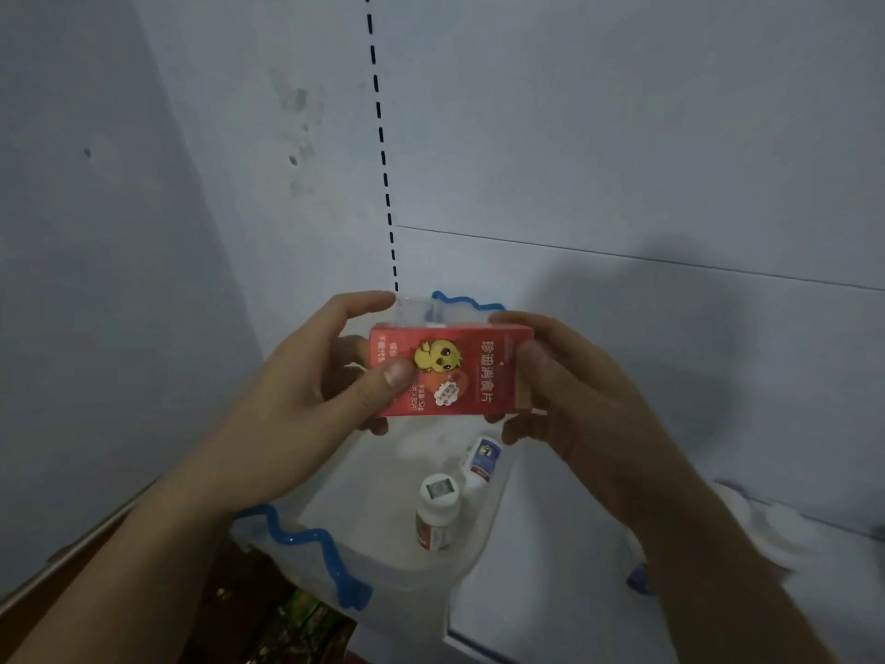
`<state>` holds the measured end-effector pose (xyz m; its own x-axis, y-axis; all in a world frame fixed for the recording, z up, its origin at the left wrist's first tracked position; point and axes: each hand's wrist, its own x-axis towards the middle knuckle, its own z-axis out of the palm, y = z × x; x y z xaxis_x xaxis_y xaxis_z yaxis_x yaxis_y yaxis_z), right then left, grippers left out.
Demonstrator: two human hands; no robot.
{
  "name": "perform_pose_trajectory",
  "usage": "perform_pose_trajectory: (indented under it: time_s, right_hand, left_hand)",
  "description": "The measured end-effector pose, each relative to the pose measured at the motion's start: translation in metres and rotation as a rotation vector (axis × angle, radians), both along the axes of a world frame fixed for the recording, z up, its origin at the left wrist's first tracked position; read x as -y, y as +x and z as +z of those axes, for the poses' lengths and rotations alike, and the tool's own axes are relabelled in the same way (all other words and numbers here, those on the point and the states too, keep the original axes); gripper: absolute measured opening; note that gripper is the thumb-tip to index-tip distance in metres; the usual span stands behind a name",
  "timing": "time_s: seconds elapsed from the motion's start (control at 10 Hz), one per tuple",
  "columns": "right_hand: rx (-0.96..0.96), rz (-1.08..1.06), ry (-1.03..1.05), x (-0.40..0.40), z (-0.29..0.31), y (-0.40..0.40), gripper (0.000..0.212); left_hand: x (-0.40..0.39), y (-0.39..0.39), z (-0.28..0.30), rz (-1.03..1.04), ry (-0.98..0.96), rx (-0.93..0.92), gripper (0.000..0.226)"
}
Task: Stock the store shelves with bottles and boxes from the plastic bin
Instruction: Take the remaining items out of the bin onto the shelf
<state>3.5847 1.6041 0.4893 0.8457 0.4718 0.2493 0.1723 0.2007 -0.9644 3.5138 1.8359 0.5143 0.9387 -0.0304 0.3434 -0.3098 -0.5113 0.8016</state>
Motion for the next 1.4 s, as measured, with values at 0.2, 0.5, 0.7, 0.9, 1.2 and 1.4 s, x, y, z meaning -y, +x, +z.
perform_pose_trajectory:
  time_s: [0.2,0.5,0.7,0.9,1.2,1.4]
  right_hand:
    - [-0.009,-0.169,0.090,0.046,-0.008,-0.030,0.055]
    - [-0.112,-0.520,0.060,0.184,-0.030,-0.102,0.043]
    - [-0.136,-0.857,0.066,0.313,-0.047,-0.180,0.053]
    - [-0.075,-1.168,-0.079,0.454,-0.031,-0.247,0.064]
    - [-0.049,-0.981,-0.862,0.635,-0.009,-0.252,0.051]
    - [0.092,-0.631,-1.296,0.669,-0.024,-0.204,0.052]
  left_hand:
    - [0.053,-0.003,0.010,-0.050,0.120,0.076,0.058]
    - [0.198,0.027,-0.021,-0.328,0.188,0.009,0.057]
    - [0.343,0.015,-0.043,-0.624,0.192,-0.011,0.045]
    - [0.485,-0.029,-0.046,-0.806,0.249,-0.048,0.059]
    - [0.611,-0.050,-0.130,-0.785,0.648,-0.094,0.060]
    - [0.639,-0.042,-0.177,-0.590,0.969,-0.246,0.076]
